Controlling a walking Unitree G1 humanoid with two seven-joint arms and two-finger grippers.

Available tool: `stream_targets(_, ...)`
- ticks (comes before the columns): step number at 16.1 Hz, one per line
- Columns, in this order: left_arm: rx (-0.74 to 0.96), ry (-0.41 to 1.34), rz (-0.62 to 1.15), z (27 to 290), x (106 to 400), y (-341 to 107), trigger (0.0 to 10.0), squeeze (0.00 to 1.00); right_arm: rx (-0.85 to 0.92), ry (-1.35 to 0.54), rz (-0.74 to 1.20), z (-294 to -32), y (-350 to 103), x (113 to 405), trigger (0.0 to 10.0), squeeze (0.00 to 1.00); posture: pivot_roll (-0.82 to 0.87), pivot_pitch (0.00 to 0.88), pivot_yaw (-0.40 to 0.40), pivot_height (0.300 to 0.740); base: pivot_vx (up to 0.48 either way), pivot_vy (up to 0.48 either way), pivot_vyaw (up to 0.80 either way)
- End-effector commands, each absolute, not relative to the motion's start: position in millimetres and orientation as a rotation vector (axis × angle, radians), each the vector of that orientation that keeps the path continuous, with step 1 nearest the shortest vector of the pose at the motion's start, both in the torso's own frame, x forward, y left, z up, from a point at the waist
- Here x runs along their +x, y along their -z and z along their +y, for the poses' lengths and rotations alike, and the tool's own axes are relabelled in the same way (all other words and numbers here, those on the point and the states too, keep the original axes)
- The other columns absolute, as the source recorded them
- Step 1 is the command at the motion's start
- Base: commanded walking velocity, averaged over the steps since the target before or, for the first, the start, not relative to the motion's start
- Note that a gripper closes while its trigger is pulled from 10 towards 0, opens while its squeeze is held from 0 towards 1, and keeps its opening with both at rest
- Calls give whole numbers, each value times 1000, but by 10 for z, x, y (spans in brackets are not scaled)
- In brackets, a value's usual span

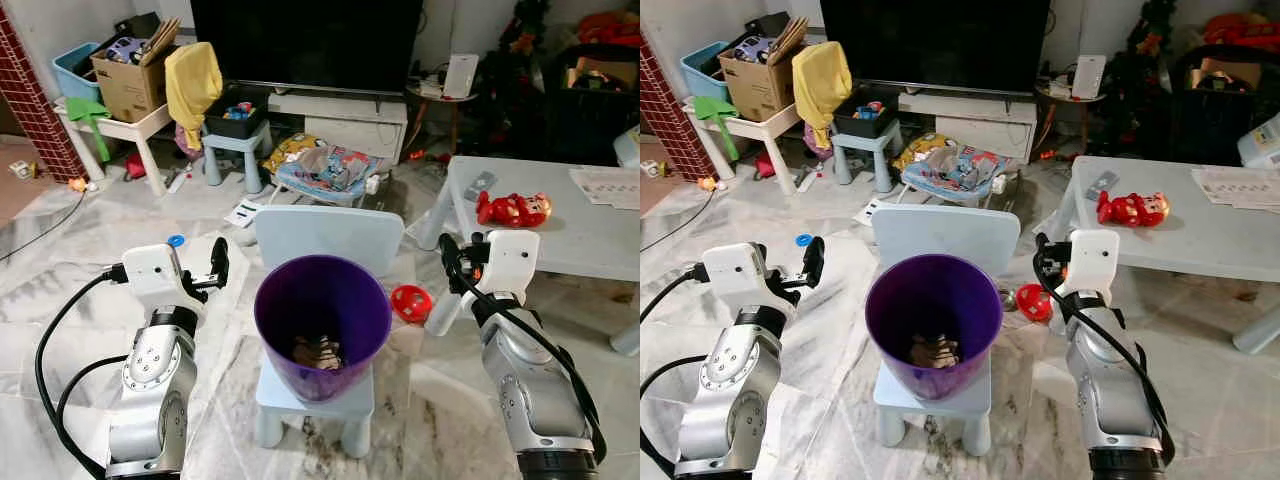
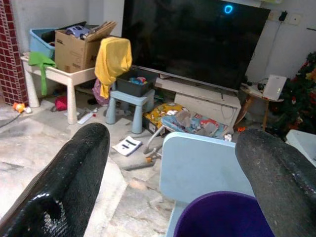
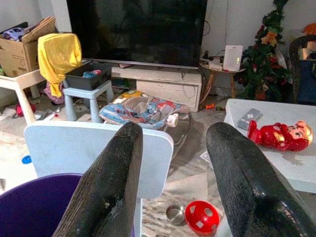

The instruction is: Picking trash to rubbish bin

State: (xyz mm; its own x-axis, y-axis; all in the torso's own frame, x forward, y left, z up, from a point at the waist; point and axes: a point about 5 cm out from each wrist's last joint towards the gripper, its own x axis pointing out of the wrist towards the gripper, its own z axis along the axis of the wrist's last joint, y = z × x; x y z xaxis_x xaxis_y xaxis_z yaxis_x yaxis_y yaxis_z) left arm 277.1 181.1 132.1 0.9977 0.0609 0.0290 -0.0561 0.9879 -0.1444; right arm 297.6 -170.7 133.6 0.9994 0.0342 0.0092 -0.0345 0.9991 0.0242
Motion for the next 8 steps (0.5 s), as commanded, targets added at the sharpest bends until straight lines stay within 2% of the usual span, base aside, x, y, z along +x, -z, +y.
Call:
stream_targets(1,-149,-41,-23,1780,2768,-1312,10000,0,18,-35,-7,-1717,-1346,2985,10000,0,14,0,-46,740,0,0,0)
stream_targets(3,-155,-35,-19,1769,2769,-1306,10000,0,17,-35,-6,-1721,-1346,2985,10000,0,12,0,-46,740,0,0,0)
stream_targets(8,-160,-29,-12,1755,2773,-1296,10000,0,13,-37,-4,-1723,-1343,2990,10000,0,10,0,-49,740,-299,0,0)
